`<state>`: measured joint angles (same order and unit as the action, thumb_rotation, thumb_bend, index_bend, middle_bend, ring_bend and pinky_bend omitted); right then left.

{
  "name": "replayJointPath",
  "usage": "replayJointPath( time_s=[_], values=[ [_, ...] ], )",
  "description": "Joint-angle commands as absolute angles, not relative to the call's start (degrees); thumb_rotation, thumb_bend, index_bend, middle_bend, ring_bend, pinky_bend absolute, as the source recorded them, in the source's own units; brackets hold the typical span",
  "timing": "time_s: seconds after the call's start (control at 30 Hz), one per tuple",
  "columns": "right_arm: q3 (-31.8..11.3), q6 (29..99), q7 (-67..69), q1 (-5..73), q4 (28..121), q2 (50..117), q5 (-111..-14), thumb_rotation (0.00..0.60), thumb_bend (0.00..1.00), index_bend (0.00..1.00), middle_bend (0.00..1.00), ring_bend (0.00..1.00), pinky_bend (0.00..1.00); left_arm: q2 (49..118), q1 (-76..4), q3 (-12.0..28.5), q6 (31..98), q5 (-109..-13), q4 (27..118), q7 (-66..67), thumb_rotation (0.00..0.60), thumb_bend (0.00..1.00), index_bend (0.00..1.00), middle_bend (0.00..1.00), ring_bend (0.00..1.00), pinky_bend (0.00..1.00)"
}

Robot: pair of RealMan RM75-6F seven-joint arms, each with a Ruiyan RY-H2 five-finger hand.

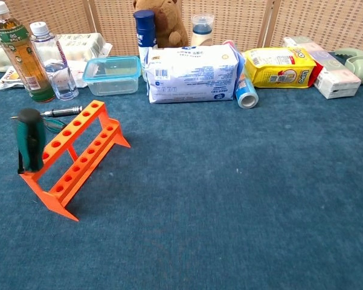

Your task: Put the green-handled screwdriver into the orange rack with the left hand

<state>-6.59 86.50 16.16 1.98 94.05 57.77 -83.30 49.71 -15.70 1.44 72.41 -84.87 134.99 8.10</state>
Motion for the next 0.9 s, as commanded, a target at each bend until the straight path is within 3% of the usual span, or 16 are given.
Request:
replayJointPath(
  time_s=[0.03,0.27,0.43,0.53,0.6,0.67,0.73,0.8,0.9],
  values=[
    [-6.6,86.5,16.2,2.0,94.1,57.7,-83.3,0.600,0.09,0.03,0.00,0.00,0.00,49.7,-14.9,1.7,74.2,-86.4,134.9,6.6,0.600,0.32,0.04,0.95,0.89,0.90],
    [-6.5,86.3,15.6,2.1,94.1,58.0,-83.4,0.600,0.09,0.03,0.00,0.00,0.00,49.6,-12.1,1.6,79.5,-90.6,130.5,2.1,0.600,0.32,0.03,0.78,0.81,0.90],
    [-6.4,86.2,14.9,2.2,94.2,58.2,-83.4,0.600,0.09,0.03,0.00,0.00,0.00,49.2,-11.6,1.6,80.2,-90.0,127.8,-1.4,0.600,0.32,0.03,0.72,0.80,0.89],
    [-6.4,86.2,14.6,2.2,94.2,58.3,-83.3,0.600,0.09,0.03,0.00,0.00,0.00,49.1,-11.5,1.8,80.3,-89.6,125.7,-4.0,0.600,0.32,0.03,0.65,0.74,0.88],
    [-6.5,86.2,14.6,2.2,94.2,58.4,-83.2,0.600,0.09,0.03,0.00,0.00,0.00,49.3,-11.2,1.8,80.6,-89.6,124.2,-5.4,0.600,0.32,0.02,0.55,0.64,0.84],
    [-6.5,86.1,14.6,2.2,94.1,58.4,-83.1,0.600,0.09,0.03,0.00,0.00,0.00,49.5,-10.9,1.4,80.6,-89.7,122.1,-7.4,0.600,0.32,0.01,0.37,0.47,0.74],
    [-6.5,86.1,14.5,2.3,94.1,58.4,-83.1,0.600,0.09,0.03,0.00,0.00,0.00,49.7,-10.9,1.0,80.2,-90.8,120.2,-9.6,0.600,0.32,0.01,0.26,0.34,0.64],
    [-6.5,86.1,14.5,2.3,94.1,58.5,-83.1,0.600,0.09,0.03,0.00,0.00,0.00,49.8,-11.3,0.6,79.7,-92.7,118.3,-12.2,0.600,0.32,0.01,0.21,0.26,0.58],
    [-6.4,86.1,14.2,2.3,94.1,58.5,-83.3,0.600,0.09,0.03,0.00,0.00,0.00,50.2,-12.2,-0.2,79.5,-97.6,115.7,-15.6,0.600,0.32,0.01,0.20,0.25,0.56]
  ],
)
